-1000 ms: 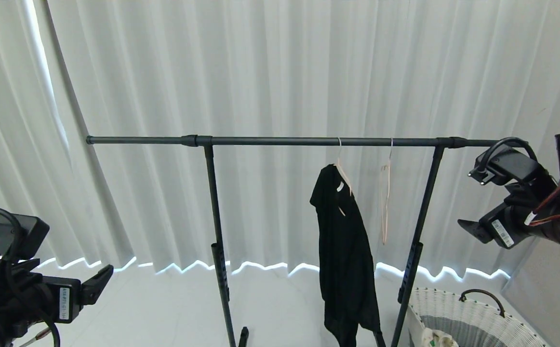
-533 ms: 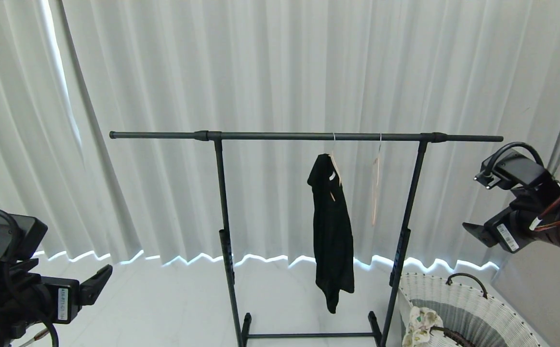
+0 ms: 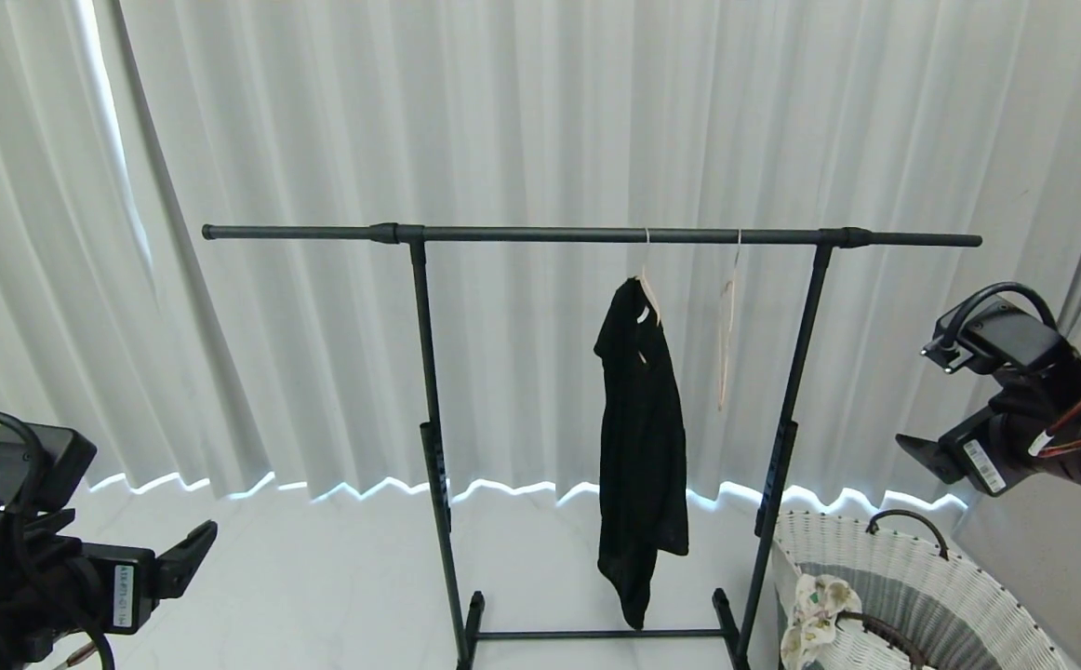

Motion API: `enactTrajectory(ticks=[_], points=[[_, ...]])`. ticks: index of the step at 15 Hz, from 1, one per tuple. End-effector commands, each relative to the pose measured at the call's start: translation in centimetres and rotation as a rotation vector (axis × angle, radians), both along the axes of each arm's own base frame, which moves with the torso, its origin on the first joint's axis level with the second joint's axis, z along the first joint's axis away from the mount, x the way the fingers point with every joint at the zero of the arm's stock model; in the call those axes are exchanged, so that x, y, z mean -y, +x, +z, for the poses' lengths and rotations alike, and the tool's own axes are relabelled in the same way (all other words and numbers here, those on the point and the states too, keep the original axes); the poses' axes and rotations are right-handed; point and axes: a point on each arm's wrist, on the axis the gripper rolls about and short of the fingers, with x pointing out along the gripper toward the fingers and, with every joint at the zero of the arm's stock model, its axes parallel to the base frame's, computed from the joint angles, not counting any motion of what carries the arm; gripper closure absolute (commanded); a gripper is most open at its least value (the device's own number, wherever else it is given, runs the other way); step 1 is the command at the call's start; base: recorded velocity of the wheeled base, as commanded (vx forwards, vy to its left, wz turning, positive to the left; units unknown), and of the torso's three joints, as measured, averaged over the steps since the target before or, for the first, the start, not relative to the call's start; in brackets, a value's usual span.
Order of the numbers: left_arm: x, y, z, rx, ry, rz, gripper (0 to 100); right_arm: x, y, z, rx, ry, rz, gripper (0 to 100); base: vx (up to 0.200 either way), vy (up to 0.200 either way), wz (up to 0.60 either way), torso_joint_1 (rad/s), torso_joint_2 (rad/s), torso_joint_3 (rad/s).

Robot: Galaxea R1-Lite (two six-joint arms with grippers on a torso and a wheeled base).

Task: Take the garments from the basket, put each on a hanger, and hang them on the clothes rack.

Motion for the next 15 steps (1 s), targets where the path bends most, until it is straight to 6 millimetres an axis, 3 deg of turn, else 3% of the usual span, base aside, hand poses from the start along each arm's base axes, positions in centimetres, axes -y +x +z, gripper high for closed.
enactTrajectory(ticks=[1,15], points=[[0.0,-0.15,-0.08,0.0,0.0,0.0,0,0.02,-0.04,0.0,0.001,0.001,-0.001,0,0.0,0.0,0.0,-0.237,0.53,0.286],[-0.09,-0.31,-0.59,-0.024,0.024,0.037,0,0.52,-0.02,-0.45,-0.014,-0.003,-0.023,0,0.0,0.0,0.0,-0.212,0.5,0.285]])
